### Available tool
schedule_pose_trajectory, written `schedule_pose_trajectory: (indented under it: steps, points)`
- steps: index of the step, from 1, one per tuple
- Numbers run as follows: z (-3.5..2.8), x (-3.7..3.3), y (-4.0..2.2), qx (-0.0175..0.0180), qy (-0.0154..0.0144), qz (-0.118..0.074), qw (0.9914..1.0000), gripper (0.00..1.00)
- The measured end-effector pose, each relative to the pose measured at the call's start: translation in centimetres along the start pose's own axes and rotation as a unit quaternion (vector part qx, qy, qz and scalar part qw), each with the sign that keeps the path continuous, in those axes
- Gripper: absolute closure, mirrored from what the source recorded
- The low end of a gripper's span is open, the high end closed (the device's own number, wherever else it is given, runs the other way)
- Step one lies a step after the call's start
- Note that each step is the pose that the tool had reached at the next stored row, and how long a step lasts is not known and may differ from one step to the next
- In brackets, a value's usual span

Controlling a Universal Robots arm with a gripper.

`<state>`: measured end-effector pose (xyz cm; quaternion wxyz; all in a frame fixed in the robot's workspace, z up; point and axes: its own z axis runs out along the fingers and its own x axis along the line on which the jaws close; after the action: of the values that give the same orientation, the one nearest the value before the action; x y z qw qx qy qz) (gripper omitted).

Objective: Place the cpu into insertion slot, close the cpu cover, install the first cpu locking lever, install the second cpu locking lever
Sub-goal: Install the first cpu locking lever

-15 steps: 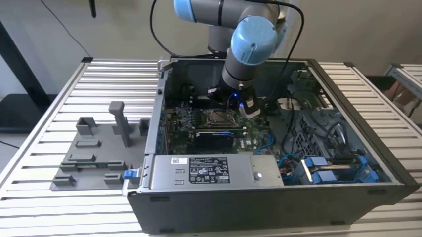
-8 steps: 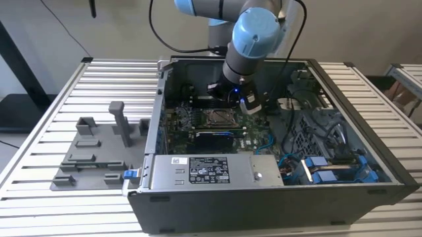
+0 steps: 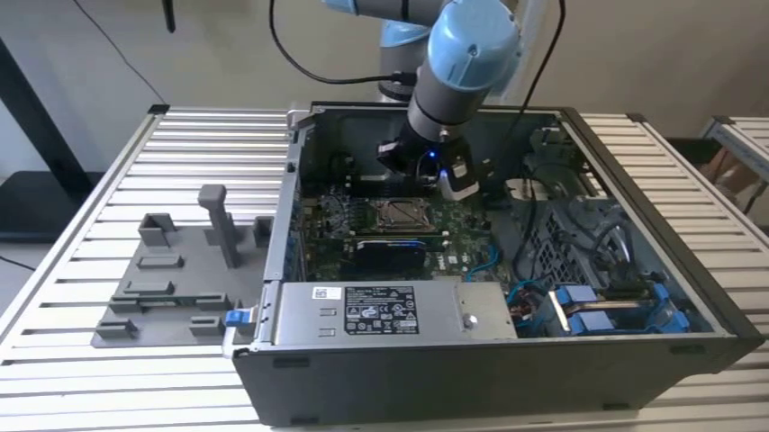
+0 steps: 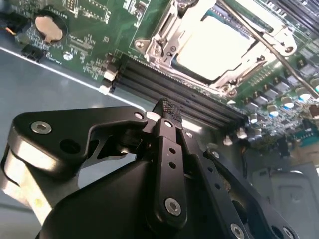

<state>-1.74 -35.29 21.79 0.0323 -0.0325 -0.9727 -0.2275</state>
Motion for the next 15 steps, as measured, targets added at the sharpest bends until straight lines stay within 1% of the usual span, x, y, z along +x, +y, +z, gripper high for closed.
schedule_pose_trajectory:
  steps: [2,3,4,6,9,11,12,13,15]
  points:
    - [-0.15,0.00,-0.09,0.0017,0.0026,0.001,0.99999,0.89]
    - [-0.21,0.00,-0.20,0.0037,0.0040,0.002,0.99998,0.89]
    - [-0.28,-0.01,-0.32,0.0069,0.0056,0.003,0.99995,0.89]
    - [-0.36,-0.03,-0.52,0.0160,0.0095,0.006,0.99981,0.89]
    - [-0.51,-0.04,-0.79,0.0312,0.0156,0.011,0.99934,0.89]
    - [-0.60,-0.05,-0.97,0.0438,0.0193,0.014,0.99876,0.89]
    - [-0.62,-0.05,-1.00,0.0490,0.0211,0.015,0.99846,0.89]
    - [-0.69,-0.03,-0.98,0.0516,0.0219,0.016,0.99830,0.89]
    - [-1.16,0.00,-0.74,0.0522,0.0225,0.016,0.99826,0.89]
